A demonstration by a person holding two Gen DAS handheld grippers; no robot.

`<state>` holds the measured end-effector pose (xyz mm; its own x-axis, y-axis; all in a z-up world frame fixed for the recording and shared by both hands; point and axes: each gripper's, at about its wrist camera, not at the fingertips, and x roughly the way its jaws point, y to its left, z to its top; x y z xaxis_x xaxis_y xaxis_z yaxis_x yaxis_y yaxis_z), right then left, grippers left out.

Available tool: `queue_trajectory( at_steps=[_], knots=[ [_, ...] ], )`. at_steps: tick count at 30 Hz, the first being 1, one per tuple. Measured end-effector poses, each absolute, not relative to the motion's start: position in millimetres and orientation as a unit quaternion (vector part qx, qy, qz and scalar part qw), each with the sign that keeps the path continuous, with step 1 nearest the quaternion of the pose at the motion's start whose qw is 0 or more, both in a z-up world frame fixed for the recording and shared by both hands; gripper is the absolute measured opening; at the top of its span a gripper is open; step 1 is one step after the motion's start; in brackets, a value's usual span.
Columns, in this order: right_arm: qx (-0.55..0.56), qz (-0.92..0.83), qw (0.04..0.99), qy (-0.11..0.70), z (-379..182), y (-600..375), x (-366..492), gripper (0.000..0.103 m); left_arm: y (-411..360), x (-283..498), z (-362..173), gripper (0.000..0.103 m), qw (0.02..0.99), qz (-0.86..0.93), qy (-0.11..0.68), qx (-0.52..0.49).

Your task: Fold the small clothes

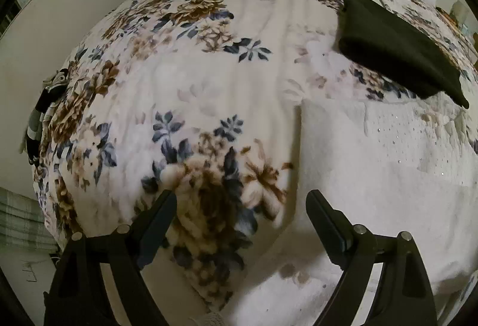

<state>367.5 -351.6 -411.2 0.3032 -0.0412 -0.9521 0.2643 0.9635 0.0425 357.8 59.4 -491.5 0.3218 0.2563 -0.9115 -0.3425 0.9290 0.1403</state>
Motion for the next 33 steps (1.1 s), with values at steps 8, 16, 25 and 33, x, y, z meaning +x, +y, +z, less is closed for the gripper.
queue_trajectory(
  at_steps=[8,16,25,33],
  knots=[
    [0.186,-0.074,0.710,0.675,-477,-417,418,0.026,58,353,-488,0.088,0.820,0.172,0.545,-0.038],
    [0.261,-0.047,0.701,0.662,-457,-486,413,0.048,19,292,-480,0.088,0.811,0.184,0.555,-0.016],
    [0.326,0.062,0.614,0.716,-576,-491,485,0.019,-81,181,-500,0.088,0.761,0.248,0.599,-0.022],
    [0.215,0.031,0.679,0.702,-553,-532,501,0.006,-182,119,-511,0.088,0.751,0.192,0.631,-0.040]
  ],
)
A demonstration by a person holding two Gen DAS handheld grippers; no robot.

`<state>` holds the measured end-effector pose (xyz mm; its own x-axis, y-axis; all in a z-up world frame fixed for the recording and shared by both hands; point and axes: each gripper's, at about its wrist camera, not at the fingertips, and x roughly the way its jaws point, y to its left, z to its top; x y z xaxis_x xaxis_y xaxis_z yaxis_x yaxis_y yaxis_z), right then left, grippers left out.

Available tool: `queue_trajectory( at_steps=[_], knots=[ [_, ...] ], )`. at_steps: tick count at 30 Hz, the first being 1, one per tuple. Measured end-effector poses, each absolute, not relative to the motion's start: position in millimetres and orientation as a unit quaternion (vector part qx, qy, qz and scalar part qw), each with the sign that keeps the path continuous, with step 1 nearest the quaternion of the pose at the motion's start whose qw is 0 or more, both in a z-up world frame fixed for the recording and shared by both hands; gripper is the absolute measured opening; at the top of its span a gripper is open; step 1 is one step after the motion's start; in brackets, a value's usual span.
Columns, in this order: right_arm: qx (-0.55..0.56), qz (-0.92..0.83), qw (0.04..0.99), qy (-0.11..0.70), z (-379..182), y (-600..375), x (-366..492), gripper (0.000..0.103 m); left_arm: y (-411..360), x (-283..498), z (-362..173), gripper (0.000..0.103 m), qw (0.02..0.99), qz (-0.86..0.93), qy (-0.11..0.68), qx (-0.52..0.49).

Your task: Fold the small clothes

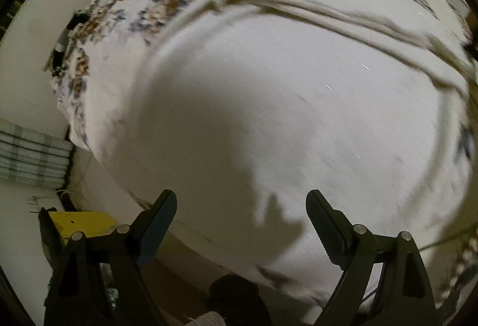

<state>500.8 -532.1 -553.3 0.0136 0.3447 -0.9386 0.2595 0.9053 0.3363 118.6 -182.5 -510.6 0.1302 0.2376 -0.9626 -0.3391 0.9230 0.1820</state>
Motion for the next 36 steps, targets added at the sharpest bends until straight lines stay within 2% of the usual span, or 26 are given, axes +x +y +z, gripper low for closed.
queue_trajectory(
  at_steps=[2,4,6,8,17,19,20,21,22,24,27,28,29,30,36],
  knots=[
    [0.220,0.054,0.658,0.718,-563,-531,505,0.007,-200,113,-513,0.088,0.754,0.171,0.633,-0.041],
    [0.216,0.085,0.647,0.726,-565,-521,505,0.013,-222,109,-514,0.088,0.764,0.139,0.629,-0.038],
    [0.200,0.098,0.645,0.731,-559,-516,504,0.035,-246,108,-518,0.088,0.771,0.106,0.628,-0.017],
    [0.216,0.107,0.641,0.729,-549,-522,496,0.050,-267,107,-527,0.088,0.771,0.080,0.632,0.004],
    [0.255,0.129,0.595,0.752,-539,-578,446,0.057,-337,123,-576,0.087,0.760,0.017,0.646,0.063],
    [0.265,0.131,0.591,0.750,-544,-584,446,0.057,-346,128,-587,0.049,0.756,0.005,0.649,0.080],
    [0.274,0.136,0.589,0.748,-548,-584,449,0.057,-349,130,-592,0.017,0.751,0.006,0.653,0.094],
    [0.282,0.142,0.587,0.746,-553,-584,453,0.057,-350,131,-592,0.016,0.752,0.010,0.652,0.099],
    [0.291,0.147,0.584,0.743,-558,-580,457,0.057,-349,131,-589,0.010,0.759,0.012,0.644,0.095],
    [0.308,0.157,0.580,0.737,-569,-567,469,0.057,-343,128,-579,0.010,0.767,0.020,0.637,0.071],
    [0.319,0.162,0.573,0.738,-588,-547,484,0.057,-341,115,-570,0.009,0.772,0.020,0.632,0.063],
    [0.328,0.158,0.570,0.737,-595,-542,488,0.053,-342,112,-568,0.009,0.772,0.020,0.632,0.067],
    [0.327,0.155,0.573,0.735,-598,-538,490,0.022,-343,110,-566,0.009,0.772,0.019,0.632,0.066],
    [0.315,0.151,0.581,0.735,-599,-534,492,0.008,-343,107,-565,0.009,0.771,0.019,0.633,0.065],
    [0.270,0.092,0.639,0.714,-577,-544,506,0.006,-345,111,-572,0.009,0.767,0.017,0.639,0.059]
  ],
)
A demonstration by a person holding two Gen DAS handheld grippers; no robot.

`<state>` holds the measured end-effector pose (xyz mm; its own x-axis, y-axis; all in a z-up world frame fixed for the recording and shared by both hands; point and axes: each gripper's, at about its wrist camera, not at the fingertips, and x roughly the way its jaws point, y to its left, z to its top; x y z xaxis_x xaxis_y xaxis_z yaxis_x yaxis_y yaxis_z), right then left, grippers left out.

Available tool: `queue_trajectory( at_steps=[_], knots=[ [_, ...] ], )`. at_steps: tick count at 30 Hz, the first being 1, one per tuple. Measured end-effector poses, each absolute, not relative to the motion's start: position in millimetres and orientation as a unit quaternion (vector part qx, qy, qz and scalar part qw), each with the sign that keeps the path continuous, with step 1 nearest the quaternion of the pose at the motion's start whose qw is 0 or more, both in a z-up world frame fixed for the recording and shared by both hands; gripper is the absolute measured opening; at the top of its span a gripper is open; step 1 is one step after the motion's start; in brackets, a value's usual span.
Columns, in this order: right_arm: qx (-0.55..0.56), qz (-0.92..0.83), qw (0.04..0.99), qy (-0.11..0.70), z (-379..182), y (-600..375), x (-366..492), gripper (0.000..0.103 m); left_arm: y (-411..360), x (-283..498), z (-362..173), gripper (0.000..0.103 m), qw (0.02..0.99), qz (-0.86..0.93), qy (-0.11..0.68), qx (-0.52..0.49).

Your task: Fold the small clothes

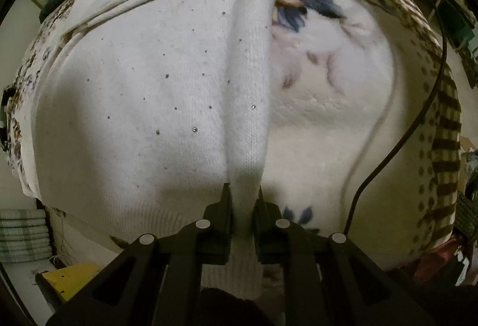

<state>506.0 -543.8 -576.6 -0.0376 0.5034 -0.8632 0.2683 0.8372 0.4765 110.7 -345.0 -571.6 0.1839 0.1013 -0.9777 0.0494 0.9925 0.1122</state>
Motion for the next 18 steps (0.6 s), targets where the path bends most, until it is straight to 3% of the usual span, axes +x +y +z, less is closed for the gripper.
queue_trajectory(
  at_steps=[5,9,14,16,18],
  knots=[
    [0.248,0.117,0.616,0.739,-588,-532,514,0.010,-323,117,-577,0.009,0.767,0.027,0.640,0.027],
    [0.279,0.128,0.598,0.740,-587,-542,514,0.053,-304,115,-567,0.009,0.770,0.032,0.637,0.012],
    [0.330,0.137,0.570,0.740,-605,-548,506,0.052,-282,119,-538,0.009,0.775,0.034,0.631,-0.017],
    [0.322,0.139,0.578,0.737,-604,-540,503,0.014,-268,118,-523,0.009,0.776,0.037,0.629,-0.036],
    [0.301,0.143,0.588,0.737,-595,-530,501,0.009,-247,119,-505,0.009,0.778,0.041,0.624,-0.062]
  ],
)
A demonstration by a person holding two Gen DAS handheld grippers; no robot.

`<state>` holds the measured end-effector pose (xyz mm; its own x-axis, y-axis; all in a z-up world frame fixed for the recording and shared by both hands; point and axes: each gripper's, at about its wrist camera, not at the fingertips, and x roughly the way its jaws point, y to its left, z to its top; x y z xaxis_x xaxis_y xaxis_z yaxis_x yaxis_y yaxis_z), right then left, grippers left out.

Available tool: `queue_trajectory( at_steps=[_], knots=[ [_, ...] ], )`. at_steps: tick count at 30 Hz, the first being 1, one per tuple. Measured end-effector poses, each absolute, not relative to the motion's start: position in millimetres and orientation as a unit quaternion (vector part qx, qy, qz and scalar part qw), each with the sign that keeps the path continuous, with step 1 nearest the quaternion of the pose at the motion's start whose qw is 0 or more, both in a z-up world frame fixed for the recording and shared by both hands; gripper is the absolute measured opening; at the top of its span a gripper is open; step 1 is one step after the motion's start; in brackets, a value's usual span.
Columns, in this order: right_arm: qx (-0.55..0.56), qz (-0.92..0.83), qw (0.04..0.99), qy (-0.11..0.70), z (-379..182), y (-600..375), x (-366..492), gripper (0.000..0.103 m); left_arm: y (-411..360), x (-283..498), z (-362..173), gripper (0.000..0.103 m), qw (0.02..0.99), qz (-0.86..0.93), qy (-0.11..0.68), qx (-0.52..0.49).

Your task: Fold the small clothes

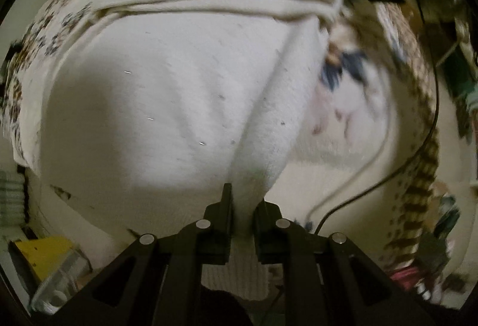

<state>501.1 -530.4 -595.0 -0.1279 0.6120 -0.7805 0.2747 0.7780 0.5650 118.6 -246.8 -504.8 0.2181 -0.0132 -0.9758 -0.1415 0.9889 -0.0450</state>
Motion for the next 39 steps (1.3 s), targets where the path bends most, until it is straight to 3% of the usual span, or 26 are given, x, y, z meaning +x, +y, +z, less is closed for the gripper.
queue_trajectory(
  at_steps=[8,16,25,32,34,37,39],
  knots=[
    [0.235,0.181,0.639,0.710,-498,-465,512,0.008,-158,113,-432,0.009,0.783,0.027,0.588,-0.199],
    [0.159,0.225,0.665,0.694,-426,-317,535,0.008,-47,128,-444,0.009,0.778,0.037,0.554,-0.295],
    [0.068,0.206,0.672,0.708,-460,-91,546,0.008,80,121,-488,0.009,0.747,0.046,0.543,-0.381],
    [0.005,0.181,0.660,0.729,-521,21,545,0.008,150,101,-538,0.016,0.704,0.058,0.556,-0.438],
    [-0.005,0.177,0.651,0.739,-534,40,542,0.008,166,90,-554,0.013,0.688,0.081,0.577,-0.433],
    [-0.011,0.164,0.637,0.753,-549,52,540,0.021,195,68,-569,0.013,0.670,0.104,0.590,-0.438],
    [0.013,0.173,0.623,0.763,-551,50,538,0.052,208,59,-568,0.018,0.668,0.112,0.592,-0.437]
  ],
)
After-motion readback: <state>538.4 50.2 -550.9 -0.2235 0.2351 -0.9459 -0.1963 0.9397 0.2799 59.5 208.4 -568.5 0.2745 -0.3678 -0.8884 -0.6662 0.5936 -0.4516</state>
